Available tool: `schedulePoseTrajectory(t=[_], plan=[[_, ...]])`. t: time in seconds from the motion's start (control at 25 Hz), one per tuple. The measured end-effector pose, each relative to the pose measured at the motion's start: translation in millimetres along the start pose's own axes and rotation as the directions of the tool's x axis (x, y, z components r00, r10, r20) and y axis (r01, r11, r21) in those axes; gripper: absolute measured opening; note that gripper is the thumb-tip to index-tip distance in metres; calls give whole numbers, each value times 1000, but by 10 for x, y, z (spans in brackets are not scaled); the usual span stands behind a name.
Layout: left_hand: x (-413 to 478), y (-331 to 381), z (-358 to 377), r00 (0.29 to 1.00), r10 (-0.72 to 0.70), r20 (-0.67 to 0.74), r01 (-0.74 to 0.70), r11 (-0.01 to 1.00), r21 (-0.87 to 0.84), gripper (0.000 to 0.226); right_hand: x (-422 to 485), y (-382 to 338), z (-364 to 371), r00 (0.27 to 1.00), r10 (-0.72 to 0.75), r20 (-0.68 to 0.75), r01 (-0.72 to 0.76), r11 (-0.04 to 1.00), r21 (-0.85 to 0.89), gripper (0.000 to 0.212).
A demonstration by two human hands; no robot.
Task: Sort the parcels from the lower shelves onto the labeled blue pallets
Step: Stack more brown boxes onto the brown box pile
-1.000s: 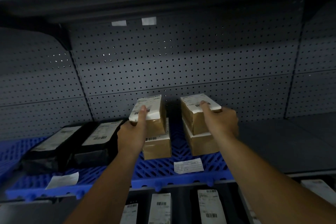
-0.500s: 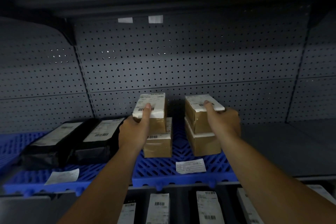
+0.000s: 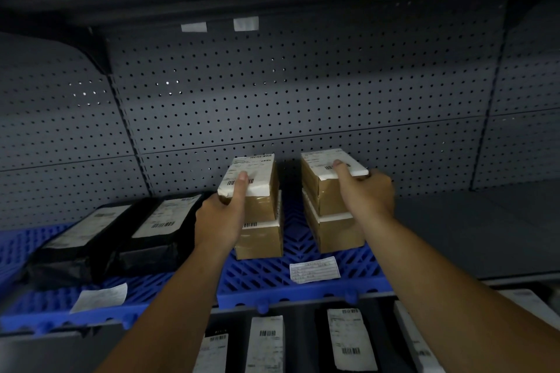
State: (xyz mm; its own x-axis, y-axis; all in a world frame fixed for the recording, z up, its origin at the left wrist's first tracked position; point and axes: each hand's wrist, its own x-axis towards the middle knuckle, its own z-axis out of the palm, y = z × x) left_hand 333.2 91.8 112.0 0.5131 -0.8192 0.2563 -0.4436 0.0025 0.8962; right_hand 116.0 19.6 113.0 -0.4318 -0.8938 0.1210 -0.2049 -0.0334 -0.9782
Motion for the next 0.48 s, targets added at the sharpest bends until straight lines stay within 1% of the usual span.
schedulePoseTrajectory(t=[0.08,0.16,0.28,0.32,0.36,0.4,0.48], plan=[[16,-7,2,1000,0,9,0,1000,19,89,5,11,10,1000,3,4,-3,1000,-2,59],[22,3,1,1000,-10,23,9,1000,26,81,12,21,26,1000,3,5,-3,1000,-2,60],[32,32,3,999,-24,42,23,1000,16,62,10,12,29,1000,2,2,-2,1000,-18,60],[31,38,7,999,-21,41,20,1000,14,58,15,10,26,1000,5,7,-5,1000,-15,61],[28,33,11,999,-18,45,18,1000,7,59,18,7,21,1000,10,13,-10,1000,-9,61],[26,18,18,999,-19,47,19,1000,-2,67,22,6,18,1000,15,17,-15,1000,-1,60],[6,9,27,998,-45,51,47,998,-34,97,17,-3,14,999,22,28,-22,1000,6,60]])
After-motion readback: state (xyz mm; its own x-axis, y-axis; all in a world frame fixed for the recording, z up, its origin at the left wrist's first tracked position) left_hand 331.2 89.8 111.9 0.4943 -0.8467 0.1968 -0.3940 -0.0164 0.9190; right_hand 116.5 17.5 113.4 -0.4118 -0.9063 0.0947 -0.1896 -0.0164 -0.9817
